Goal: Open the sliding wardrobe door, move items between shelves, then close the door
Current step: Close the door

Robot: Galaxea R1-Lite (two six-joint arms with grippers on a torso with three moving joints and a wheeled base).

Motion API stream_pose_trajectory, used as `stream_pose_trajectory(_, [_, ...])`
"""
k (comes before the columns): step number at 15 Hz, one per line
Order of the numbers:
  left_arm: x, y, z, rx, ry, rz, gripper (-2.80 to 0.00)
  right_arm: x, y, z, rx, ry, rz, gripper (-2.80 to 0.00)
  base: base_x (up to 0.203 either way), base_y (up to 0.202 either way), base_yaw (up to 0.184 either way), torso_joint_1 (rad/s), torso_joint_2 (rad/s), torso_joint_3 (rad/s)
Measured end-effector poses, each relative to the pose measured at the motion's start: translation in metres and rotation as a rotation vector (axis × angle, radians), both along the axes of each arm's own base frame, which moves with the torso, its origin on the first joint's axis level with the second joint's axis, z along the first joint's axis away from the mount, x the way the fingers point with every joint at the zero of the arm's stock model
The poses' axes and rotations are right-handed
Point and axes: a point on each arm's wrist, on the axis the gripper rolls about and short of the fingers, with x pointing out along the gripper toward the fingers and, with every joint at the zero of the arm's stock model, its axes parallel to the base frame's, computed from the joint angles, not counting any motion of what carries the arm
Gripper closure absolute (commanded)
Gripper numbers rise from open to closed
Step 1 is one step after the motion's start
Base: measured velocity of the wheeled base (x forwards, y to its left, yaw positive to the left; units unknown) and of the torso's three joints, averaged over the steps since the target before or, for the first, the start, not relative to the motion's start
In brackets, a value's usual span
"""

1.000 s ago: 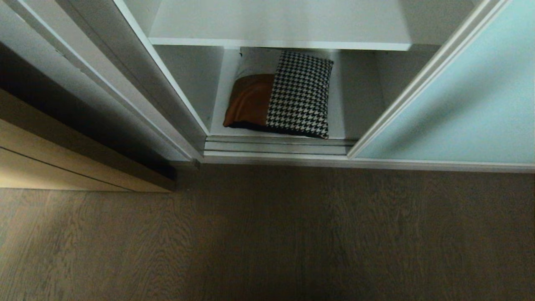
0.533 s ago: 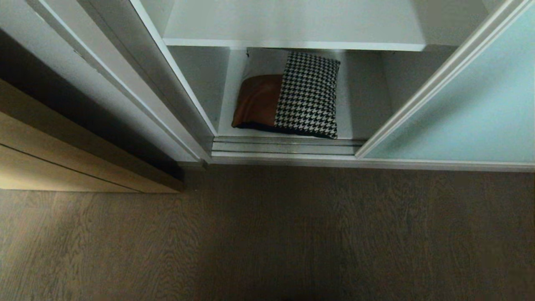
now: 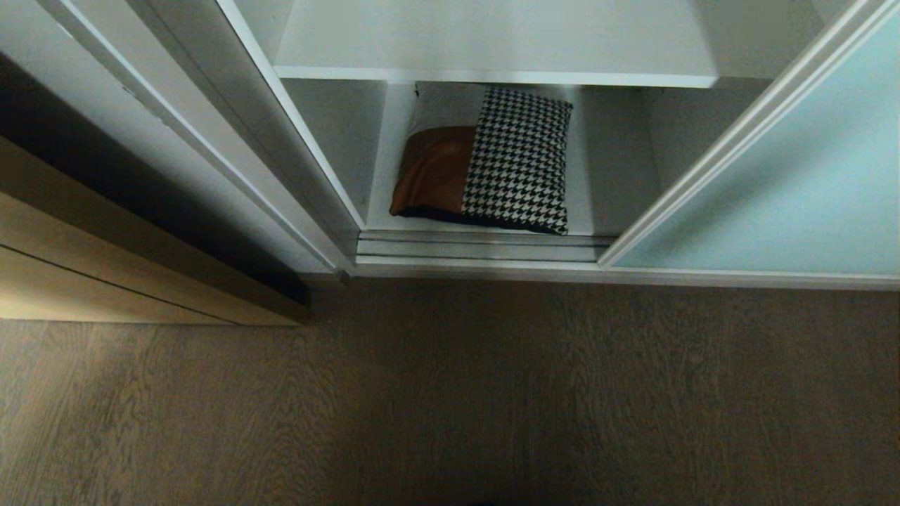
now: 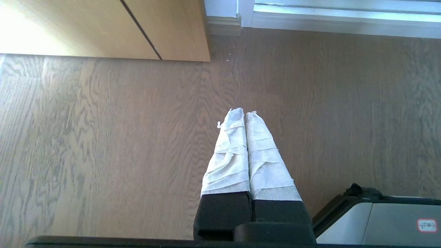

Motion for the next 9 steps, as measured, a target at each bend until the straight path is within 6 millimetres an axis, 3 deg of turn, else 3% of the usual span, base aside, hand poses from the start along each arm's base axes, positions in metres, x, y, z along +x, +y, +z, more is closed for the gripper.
stream_pose_trajectory(9, [0.0,0.0,0.0,0.0,0.0,0.0,0.0,-0.0002,-0.0001,0.0006,0.002,-0.001,-0.006,0.0,0.0,0.0,0.0,0.0,0.0,0.0])
